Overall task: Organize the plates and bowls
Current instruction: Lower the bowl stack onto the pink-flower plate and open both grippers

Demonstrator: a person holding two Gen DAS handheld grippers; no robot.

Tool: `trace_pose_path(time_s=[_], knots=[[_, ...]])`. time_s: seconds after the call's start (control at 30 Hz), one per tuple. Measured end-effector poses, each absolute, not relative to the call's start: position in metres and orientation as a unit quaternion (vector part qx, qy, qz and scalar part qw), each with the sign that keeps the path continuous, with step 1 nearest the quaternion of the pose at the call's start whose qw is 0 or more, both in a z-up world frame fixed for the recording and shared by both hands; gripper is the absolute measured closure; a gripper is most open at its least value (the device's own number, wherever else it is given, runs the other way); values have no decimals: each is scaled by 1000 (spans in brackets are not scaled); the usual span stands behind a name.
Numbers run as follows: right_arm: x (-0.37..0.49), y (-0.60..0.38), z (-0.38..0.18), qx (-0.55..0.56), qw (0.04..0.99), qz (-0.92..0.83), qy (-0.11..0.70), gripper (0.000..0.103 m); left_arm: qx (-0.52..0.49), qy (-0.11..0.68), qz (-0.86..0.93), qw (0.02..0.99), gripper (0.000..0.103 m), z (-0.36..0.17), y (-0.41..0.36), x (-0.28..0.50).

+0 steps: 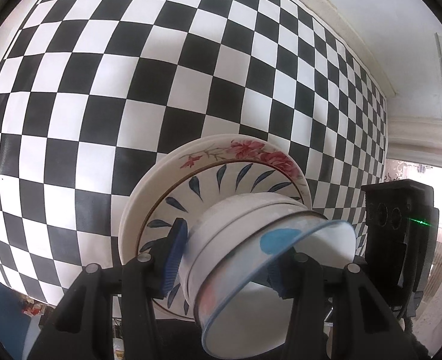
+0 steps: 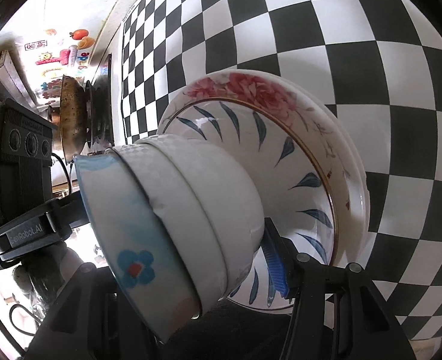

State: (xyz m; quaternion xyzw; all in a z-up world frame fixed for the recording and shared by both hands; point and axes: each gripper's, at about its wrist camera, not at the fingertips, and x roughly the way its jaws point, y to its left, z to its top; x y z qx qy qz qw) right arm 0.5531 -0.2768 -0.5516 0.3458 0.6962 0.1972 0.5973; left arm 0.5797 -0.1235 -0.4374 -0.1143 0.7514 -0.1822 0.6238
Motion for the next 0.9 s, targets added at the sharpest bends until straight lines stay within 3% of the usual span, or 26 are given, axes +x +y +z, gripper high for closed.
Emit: trace_pose_path(time_s=[0.9], knots=[[553,-274,-547,320,605,180,706,47,-115,748,-156,634,58,-435,-118,569]])
